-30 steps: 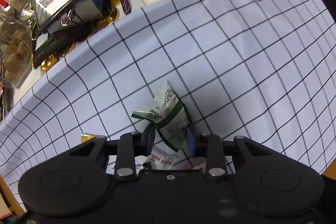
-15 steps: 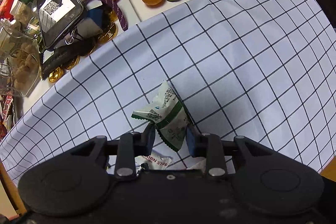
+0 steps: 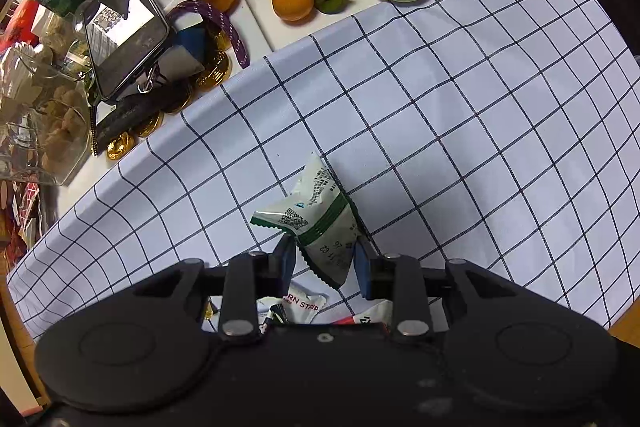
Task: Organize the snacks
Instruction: 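Hold the green-and-white packet in the right tool while the left tool secures the gold-patterned bar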
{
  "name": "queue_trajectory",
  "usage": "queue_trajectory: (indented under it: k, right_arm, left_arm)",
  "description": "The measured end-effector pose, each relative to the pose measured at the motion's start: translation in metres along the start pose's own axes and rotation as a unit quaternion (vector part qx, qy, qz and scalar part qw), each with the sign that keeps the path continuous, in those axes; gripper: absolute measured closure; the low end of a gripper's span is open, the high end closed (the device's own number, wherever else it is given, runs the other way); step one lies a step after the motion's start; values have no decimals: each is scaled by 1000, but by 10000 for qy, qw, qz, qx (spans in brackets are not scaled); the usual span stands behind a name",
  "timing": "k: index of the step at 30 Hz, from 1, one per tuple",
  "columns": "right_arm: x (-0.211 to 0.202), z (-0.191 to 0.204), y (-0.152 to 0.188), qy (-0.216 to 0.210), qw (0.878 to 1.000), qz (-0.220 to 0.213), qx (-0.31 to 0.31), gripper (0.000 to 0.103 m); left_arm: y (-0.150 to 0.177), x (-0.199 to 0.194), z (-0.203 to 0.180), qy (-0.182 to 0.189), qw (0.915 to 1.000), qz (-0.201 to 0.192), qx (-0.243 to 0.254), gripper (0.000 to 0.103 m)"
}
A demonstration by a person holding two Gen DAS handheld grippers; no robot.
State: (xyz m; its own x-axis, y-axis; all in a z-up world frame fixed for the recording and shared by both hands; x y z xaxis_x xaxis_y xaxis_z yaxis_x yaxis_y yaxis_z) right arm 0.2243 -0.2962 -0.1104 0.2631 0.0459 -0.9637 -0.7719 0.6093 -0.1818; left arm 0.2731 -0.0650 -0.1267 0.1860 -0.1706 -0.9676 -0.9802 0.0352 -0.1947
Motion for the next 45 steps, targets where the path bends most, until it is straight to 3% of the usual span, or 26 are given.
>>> queue_trajectory:
  k: [3, 5, 8, 10, 12, 16, 19, 29, 35, 41, 45]
  right_arm:
    - [-2, -1, 2, -38, 10000, 32, -47, 71]
    - [-4, -5, 1, -20, 10000, 9, -34, 71]
    - [-8, -8, 1, -19, 10000, -40, 13, 71]
    - [-10, -8, 1, -74, 10000, -37, 27, 71]
    - [-11, -7, 1, -105, 9999, -34, -7, 71]
    - [-13, -10, 1, -22, 10000, -95, -10, 71]
    - [-15, -9, 2, -69, 9999, -88, -43, 71]
    - [-21, -11, 6, 86, 9993, -261, -234, 71]
    - [-25, -9, 11, 11, 9988, -231, -423, 71]
    - [-24, -10, 15, 55, 9983, -182, -544, 71]
    - [-22, -11, 20, -42, 9986, -9, -521, 71]
  left_arm:
    - [11, -11, -18, 276, 9970, -19, 728, 57]
    - [16, -25, -28, 359, 9901, -286, 1328, 56]
    - [9, -36, -34, -4, 9832, -759, 1658, 56]
    - [11, -33, -36, -100, 9800, -686, 1863, 57]
    - [21, -31, -43, 114, 9743, -523, 2187, 53]
    - [26, -30, -46, -237, 9641, -817, 2514, 53]
    - [30, -17, -51, -168, 9660, -640, 2501, 53]
    - [35, 15, -50, -523, 9741, -336, 2174, 53]
    - [28, 25, -48, -513, 9829, -175, 1761, 53]
    - [22, 27, -41, -325, 9913, -30, 1273, 61]
    - [19, 25, -33, -461, 9931, -86, 1070, 61]
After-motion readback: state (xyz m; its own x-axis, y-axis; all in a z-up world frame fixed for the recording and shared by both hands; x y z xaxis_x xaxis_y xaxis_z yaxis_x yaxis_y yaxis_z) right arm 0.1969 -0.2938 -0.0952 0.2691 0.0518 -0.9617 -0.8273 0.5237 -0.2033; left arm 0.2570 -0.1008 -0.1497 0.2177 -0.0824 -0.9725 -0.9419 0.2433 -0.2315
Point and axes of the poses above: each gripper's, at about its wrist camera, not at the fingertips, and x roughly the way its jaws point, z to its left, y to its underside, the point moved 10 cm from there along x, roughly the way its jaws point, and after that the axes turned 9 degrees about -x, right-handed, at the moved point
